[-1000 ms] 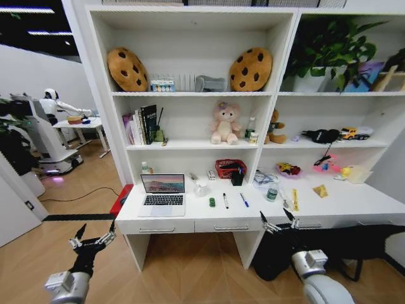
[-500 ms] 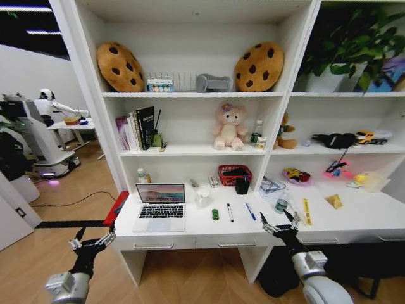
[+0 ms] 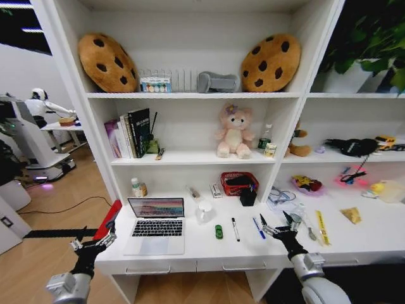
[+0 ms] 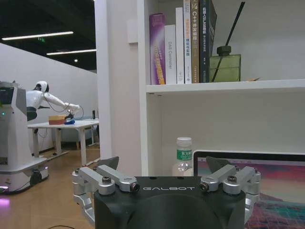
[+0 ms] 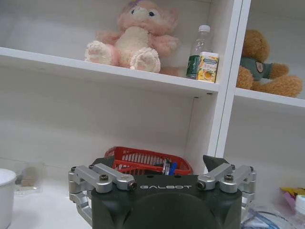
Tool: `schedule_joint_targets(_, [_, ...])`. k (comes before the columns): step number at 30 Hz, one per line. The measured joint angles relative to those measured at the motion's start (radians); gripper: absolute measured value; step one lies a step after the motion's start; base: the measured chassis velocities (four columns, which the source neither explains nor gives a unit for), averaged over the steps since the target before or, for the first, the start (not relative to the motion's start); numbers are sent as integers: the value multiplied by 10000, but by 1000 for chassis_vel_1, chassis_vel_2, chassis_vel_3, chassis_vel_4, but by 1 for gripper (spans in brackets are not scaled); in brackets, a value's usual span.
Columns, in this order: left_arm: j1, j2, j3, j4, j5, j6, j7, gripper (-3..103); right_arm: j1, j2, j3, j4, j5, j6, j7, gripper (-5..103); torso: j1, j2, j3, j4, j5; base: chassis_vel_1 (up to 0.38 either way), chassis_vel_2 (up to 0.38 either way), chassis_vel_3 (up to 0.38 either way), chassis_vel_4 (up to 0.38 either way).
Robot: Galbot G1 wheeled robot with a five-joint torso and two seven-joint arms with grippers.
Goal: Organize the objects on the table.
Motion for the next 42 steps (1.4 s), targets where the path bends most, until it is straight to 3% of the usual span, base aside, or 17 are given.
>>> schedule_joint_targets(11, [-94,-99,25,25,-248,-72,-111,100,24,29,-84,-6,-107,60,163,100,5,-3,1,1,3,-127,120,123,-124])
schedule_joint_targets(17, [-47,475,12,-119,-414,279,-146,100,-73,199,-57,-80,-112,129,187,100,-10,4,-3,2,1,0,0,0,0])
schedule_joint_targets(19, [-49,1395,12,-237,-611,602,-89,102,-150,304,-28,-243,-206,260,187,100,-10,4,-2,0,3,0,0,0,0])
schedule_joint_targets(20, [-49,1395,12,-237,-611,602,-89,102,-150,304,-28,-243,-206,260,187,100,-10,4,-2,0,3,0,0,0,0])
schedule_joint_targets(22, [-110,2398,-50,-319,-1027,962,-88,97,-189,417,-5,-422,-284,395,187,100,-8,3,-2,1,0,0,0,0,0])
schedule_joint_targets(23, [-110,2398,-50,-319,-1027,962,-88,97,-189,417,-5,-422,-284,395,187,100,-8,3,-2,1,0,0,0,0,0])
schedule_joint_targets(27, [-95,4304,-104,-309,-1604,1201,-40,78,-238,497,69,-627,-341,497,214,100,0,0,0,1,-2,0,0,0,0])
schedule_joint_targets(28, [-95,4304,-104,-309,-1604,1201,-40,78,-238,497,69,-627,-341,497,214,100,0,0,0,1,-2,0,0,0,0])
schedule_joint_targets(29, [-88,4952,-123,-287,-1747,1209,44,72,-239,495,90,-630,-331,498,227,100,0,0,-1,1,2,0,0,0,0])
schedule_joint_targets(30, [-88,4952,-123,-287,-1747,1209,44,72,-239,495,90,-630,-331,498,227,100,0,0,-1,1,2,0,0,0,0])
schedule_joint_targets(33, [-281,6568,-174,-124,-2433,1223,182,61,-207,490,160,-608,-265,470,295,100,-1,1,-1,2,-1,0,0,0,0])
schedule_joint_targets(34, [-281,6568,-174,-124,-2433,1223,182,61,-207,490,160,-608,-265,470,295,100,-1,1,-1,2,-1,0,0,0,0])
schedule_joint_targets(37, [-658,8177,-168,154,-3218,1232,369,44,-282,653,195,-535,-278,442,323,100,-1,0,0,3,0,0,0,0,0])
schedule_joint_targets(38, [-658,8177,-168,154,-3218,1232,369,44,-282,653,195,-535,-278,442,323,100,-1,0,0,3,0,0,0,0,0])
schedule_joint_targets(39, [-820,8877,-114,342,-3518,1201,492,34,-348,761,199,-497,-302,440,326,100,0,0,0,0,3,0,0,0,0])
schedule_joint_targets(41, [-881,9298,-60,465,-3685,1168,547,34,-394,848,199,-470,-332,440,328,100,0,0,0,-1,2,0,0,0,0])
schedule_joint_targets(42, [-894,9680,-11,576,-3814,1132,604,28,-429,918,198,-447,-365,442,329,100,0,0,0,-2,3,0,0,0,0])
